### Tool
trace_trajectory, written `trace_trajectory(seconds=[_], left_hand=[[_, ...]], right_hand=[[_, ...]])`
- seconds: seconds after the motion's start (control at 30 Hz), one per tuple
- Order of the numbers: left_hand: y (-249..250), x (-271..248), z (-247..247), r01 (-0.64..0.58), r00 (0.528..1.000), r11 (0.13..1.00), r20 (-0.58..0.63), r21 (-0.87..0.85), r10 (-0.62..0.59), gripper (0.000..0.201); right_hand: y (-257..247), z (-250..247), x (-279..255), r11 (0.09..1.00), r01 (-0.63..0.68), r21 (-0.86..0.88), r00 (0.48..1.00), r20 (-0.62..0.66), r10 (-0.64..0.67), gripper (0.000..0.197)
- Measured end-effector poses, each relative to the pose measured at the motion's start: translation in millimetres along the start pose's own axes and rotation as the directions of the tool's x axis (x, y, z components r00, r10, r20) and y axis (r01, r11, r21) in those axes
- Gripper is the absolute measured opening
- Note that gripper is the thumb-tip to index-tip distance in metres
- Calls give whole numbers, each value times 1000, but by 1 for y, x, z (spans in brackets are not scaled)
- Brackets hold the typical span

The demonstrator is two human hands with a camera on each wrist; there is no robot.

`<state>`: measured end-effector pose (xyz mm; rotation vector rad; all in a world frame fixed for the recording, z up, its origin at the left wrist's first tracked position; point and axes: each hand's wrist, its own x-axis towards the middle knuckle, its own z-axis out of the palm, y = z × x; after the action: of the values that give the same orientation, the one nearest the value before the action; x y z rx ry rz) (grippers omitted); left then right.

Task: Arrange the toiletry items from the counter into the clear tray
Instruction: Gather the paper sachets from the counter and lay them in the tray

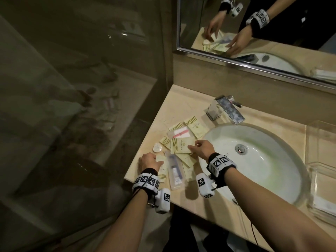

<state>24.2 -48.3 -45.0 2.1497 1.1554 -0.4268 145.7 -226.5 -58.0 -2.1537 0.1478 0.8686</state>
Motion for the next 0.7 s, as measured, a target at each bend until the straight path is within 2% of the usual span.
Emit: trace_trajectory(seconds=[0.2, 0.33, 0.53, 0.7], left_hand=[[12, -10, -26, 35, 999, 991, -30, -128, -39, 20], [33, -24, -42, -3, 996, 977, -90, -215, -17, 27], [90, -62, -32, -164, 983, 939, -130, -304, 129, 40], [157, -100, 16, -264, 963, 884, -47, -387, 266, 41]], right_hand=[[-4, -20, -1, 996, 66, 67, 998, 14, -67, 16], [-11, -44, -13, 980, 137, 145, 991, -25, -134, 25], [2, -109, -44, 940, 260, 222, 965, -106, -242, 35], [42, -197, -81, 899, 323, 297, 939, -219, -265, 23]])
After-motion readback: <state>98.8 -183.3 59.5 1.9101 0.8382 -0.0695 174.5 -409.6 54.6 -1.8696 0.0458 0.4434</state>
